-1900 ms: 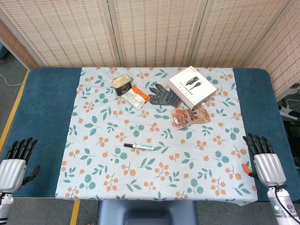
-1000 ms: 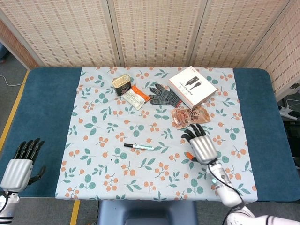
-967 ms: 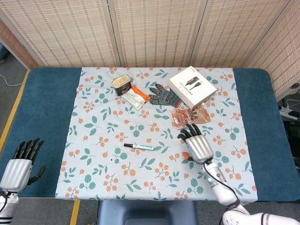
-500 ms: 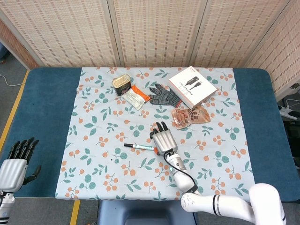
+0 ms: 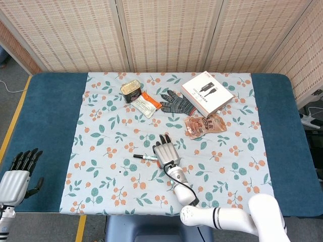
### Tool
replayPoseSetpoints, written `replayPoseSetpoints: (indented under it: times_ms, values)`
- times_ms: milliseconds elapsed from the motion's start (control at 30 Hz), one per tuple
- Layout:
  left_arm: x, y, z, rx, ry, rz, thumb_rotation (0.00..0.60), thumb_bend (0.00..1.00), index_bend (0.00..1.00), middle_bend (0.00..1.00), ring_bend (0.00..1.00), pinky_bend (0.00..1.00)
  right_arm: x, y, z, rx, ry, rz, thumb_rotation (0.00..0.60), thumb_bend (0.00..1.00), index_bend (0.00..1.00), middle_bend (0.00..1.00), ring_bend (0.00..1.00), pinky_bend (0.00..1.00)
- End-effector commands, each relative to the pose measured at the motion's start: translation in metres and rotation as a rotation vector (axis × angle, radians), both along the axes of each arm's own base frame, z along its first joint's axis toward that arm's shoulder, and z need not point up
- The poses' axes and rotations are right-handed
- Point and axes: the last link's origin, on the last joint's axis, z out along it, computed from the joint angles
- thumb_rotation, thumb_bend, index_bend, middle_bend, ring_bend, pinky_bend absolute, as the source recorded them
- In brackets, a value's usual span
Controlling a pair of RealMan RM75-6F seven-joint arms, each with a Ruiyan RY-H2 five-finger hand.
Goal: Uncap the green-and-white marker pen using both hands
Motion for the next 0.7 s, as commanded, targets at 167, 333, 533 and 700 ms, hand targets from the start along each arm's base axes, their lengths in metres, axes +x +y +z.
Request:
replayPoseSetpoints:
  times_ms: [167,333,533,700]
  values:
    - [-0.001,0.000,0.000,-0.001,0.005,0.009,0.600,0.45,0.00,0.00,0.00,0.00,0.005,-0.001,-0.012,0.009,0.025,0.000,0.600,0.27,0.40,0.26,0.00,0.00]
    - [-0.002,0.000,0.001,0.002,0.004,0.014,0.600,0.45,0.00,0.00,0.00,0.00,0.010,-0.001,-0.018,0.010,0.015,-0.003,0.600,0.27,0.41,0.26,0.00,0.00]
    - [-0.002,0.001,0.001,0.000,0.001,0.020,0.600,0.45,0.00,0.00,0.00,0.00,0.013,0.000,-0.021,0.007,0.013,0.008,0.600,0.27,0.47,0.28,0.00,0.00]
    - [-0.003,0.002,0.000,-0.004,0.000,0.020,0.600,0.45,0.00,0.00,0.00,0.00,0.013,0.002,-0.024,0.005,0.031,0.020,0.600,0.27,0.51,0.29,0.00,0.00]
